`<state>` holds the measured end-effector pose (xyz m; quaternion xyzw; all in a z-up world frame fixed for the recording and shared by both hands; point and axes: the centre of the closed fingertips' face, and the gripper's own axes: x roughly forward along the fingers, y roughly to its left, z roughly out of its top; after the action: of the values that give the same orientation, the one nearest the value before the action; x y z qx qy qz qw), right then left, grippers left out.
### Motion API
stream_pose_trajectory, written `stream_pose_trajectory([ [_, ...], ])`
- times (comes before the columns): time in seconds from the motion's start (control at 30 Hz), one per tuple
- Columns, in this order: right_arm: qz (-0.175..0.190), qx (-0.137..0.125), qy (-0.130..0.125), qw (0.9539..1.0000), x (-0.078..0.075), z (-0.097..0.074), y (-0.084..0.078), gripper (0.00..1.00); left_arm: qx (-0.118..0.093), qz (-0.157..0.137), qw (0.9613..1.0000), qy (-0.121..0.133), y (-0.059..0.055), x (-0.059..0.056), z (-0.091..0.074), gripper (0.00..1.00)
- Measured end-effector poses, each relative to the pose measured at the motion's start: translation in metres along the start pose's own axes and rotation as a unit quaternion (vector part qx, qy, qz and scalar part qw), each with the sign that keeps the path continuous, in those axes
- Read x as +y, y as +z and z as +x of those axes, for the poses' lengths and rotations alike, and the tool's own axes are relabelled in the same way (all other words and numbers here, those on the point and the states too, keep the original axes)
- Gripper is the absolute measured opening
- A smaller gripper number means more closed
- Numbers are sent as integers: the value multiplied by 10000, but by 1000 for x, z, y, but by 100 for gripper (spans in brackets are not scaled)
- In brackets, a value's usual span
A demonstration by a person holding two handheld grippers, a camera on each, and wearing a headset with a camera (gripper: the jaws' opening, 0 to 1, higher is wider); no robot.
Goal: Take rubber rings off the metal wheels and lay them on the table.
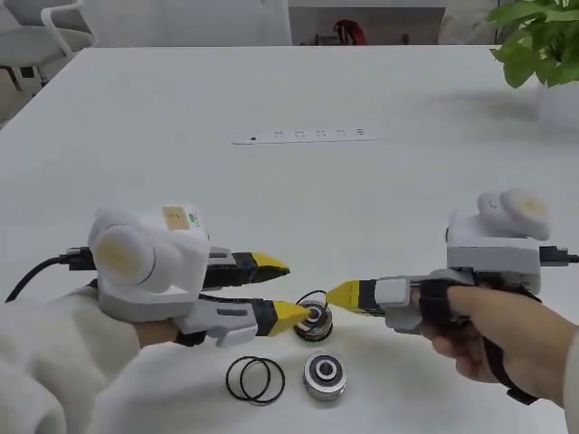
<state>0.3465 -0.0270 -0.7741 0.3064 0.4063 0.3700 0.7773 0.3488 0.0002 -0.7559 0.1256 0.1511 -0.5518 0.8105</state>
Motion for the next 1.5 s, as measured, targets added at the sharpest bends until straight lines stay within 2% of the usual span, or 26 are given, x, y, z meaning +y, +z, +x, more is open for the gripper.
stream_pose_trajectory([
  [0.1, 45, -95, 35, 9999, 1, -2, 5, 0, 29, 85, 10000, 42, 0, 2, -5, 38],
  [0.33, 86, -330, 99, 9994, 4, -9, 17, 0, -23, 59, 9999, 127, 5, 4, -18, 48],
  [0.43, 37, -389, 132, 9992, 8, -11, 21, 0, -119, -29, 9998, 182, 9, 7, -26, 52],
  [0.67, -46, -484, 278, 9984, 19, -14, 27, 0, -186, -75, 9992, 346, 11, 9, -43, 59],
  [0.83, -122, -519, 362, 9979, 26, -15, 29, 0, -344, -127, 9981, 492, 21, 13, -56, 62],
  [1.2, -276, -592, 538, 9964, 41, -18, 34, 0, -465, -30, 9980, 430, 35, 1, -70, 69],
  [1.5, -439, -577, 691, 9950, 56, -18, 34, 0, -379, -7, 9981, 477, 33, -6, -82, 74],
])
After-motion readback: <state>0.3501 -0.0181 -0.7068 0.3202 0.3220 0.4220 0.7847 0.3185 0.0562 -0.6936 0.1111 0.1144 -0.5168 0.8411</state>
